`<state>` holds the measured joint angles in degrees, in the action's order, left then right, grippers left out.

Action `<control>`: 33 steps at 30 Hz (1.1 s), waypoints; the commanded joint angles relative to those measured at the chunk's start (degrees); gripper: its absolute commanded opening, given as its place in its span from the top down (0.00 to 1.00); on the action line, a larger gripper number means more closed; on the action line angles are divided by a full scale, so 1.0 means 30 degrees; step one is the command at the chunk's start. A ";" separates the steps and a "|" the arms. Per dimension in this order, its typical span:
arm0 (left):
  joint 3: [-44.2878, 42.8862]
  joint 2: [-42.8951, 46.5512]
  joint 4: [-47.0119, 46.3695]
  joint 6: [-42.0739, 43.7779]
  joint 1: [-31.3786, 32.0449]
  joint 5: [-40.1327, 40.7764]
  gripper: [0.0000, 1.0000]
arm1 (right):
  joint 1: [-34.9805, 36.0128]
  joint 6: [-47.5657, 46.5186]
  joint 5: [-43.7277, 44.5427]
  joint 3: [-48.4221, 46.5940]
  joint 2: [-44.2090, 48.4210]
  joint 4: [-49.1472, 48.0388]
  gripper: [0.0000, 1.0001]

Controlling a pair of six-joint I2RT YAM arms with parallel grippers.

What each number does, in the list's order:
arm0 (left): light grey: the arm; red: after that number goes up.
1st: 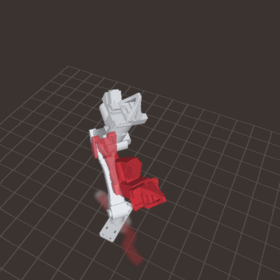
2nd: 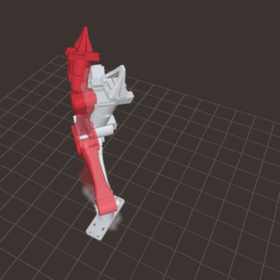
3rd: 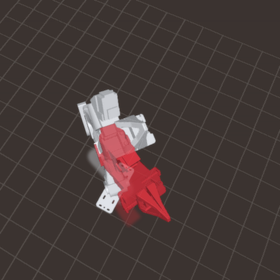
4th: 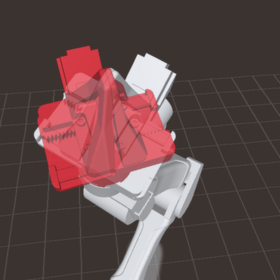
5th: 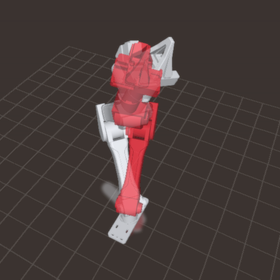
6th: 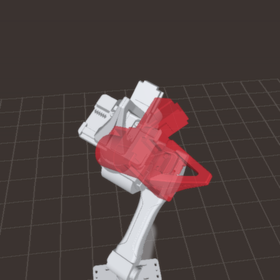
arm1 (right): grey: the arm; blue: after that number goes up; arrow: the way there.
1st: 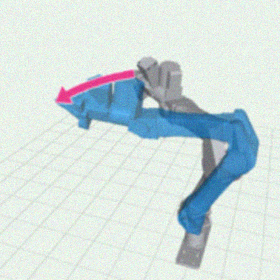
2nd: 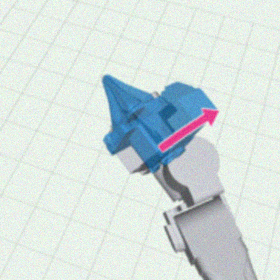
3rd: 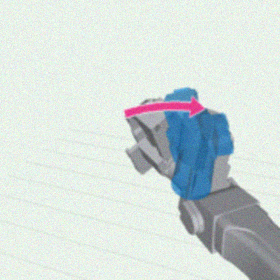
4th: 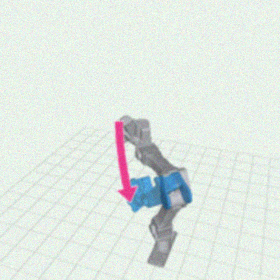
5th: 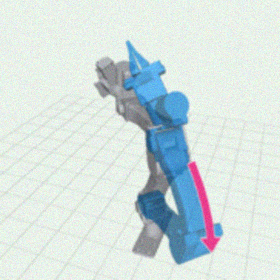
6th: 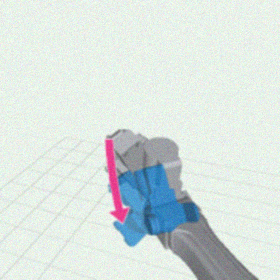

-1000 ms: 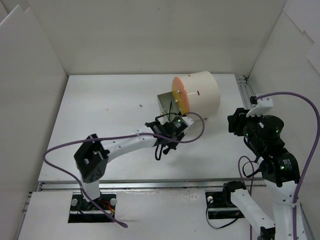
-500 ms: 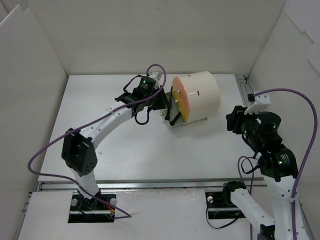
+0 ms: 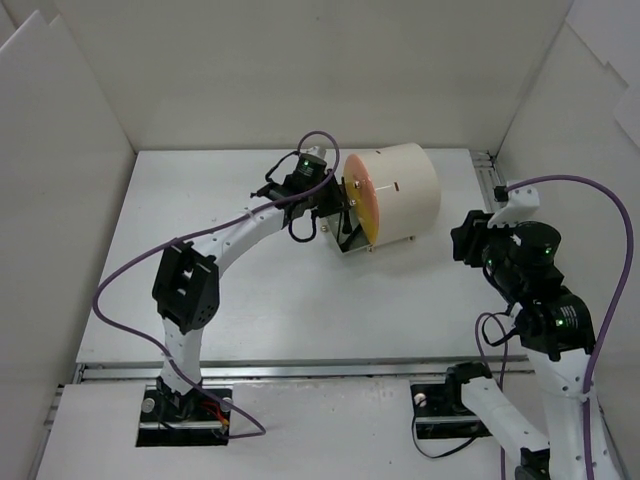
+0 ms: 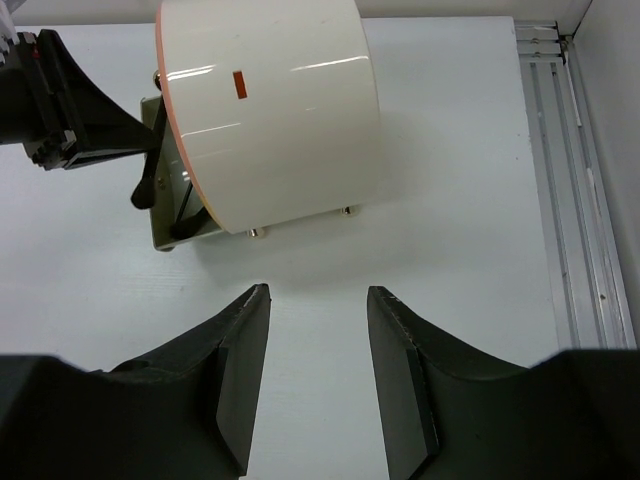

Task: Organize the makeup

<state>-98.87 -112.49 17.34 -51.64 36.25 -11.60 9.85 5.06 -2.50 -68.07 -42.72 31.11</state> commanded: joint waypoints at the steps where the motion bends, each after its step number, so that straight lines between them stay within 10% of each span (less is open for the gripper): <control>1: -0.1407 0.0144 -0.1240 -0.0365 -0.0189 0.0496 0.79 | -0.0001 0.0013 -0.0278 -0.0775 -0.0788 -0.1142 0.59; 8: -0.1819 -0.0006 -0.0773 -0.0044 -0.0189 0.0525 0.33 | -0.0030 0.0042 -0.1421 -0.1478 -0.2429 -0.1318 0.60; 23: 0.6206 0.4364 -0.4109 0.2680 -0.4437 -0.3516 0.51 | -0.0938 -0.0134 -0.4731 -0.5722 -0.9693 -0.2636 0.61; 33: 0.3458 0.0525 -0.4376 0.3588 -0.3267 -0.4166 0.51 | -0.1055 0.0159 -0.5285 -0.7718 -1.2329 -0.3047 0.61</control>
<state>-83.31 -111.68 8.27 -42.68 25.04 -23.00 7.14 4.73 -15.57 -87.70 -78.48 26.20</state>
